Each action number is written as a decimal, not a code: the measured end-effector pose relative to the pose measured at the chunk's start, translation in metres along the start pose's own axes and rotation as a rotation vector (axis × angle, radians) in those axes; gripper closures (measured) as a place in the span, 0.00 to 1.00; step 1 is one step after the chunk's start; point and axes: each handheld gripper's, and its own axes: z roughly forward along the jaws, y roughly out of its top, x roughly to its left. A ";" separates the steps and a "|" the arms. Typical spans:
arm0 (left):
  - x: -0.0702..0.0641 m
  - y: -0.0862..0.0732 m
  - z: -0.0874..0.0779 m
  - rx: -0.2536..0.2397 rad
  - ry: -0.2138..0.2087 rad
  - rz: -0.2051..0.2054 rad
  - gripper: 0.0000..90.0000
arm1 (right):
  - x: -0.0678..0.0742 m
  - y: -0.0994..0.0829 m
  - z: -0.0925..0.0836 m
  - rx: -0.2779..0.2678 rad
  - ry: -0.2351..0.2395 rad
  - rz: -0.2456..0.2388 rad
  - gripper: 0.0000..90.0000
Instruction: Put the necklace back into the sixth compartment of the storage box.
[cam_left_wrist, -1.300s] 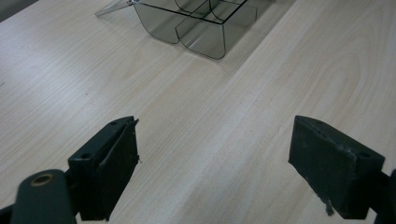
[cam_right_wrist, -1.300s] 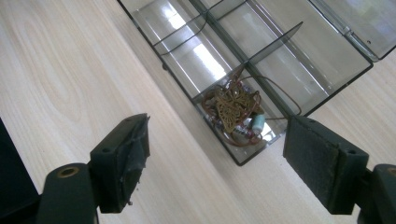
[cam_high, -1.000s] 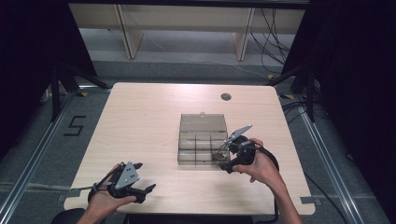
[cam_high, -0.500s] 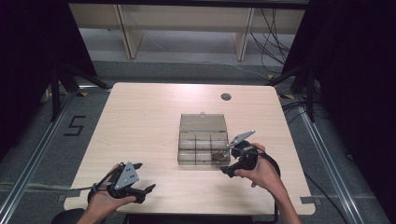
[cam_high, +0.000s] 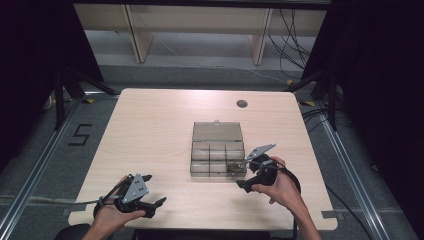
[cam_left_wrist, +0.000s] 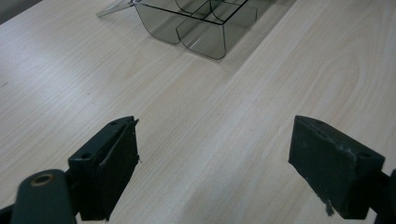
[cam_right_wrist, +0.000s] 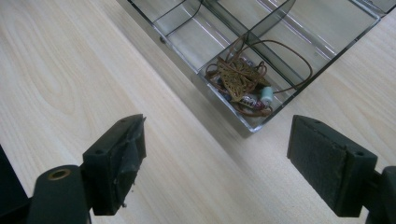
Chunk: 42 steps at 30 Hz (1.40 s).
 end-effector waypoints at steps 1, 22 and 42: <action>0.000 0.000 0.000 0.000 0.000 -0.001 0.17 | 0.000 -0.002 0.000 -0.017 0.005 -0.008 0.22; 0.000 0.000 -0.001 0.002 0.010 -0.002 0.17 | 0.001 -0.019 0.002 -0.053 0.009 0.050 0.22; 0.000 0.000 -0.002 0.003 0.010 0.003 0.17 | 0.003 -0.038 0.005 -0.118 -0.009 0.072 0.19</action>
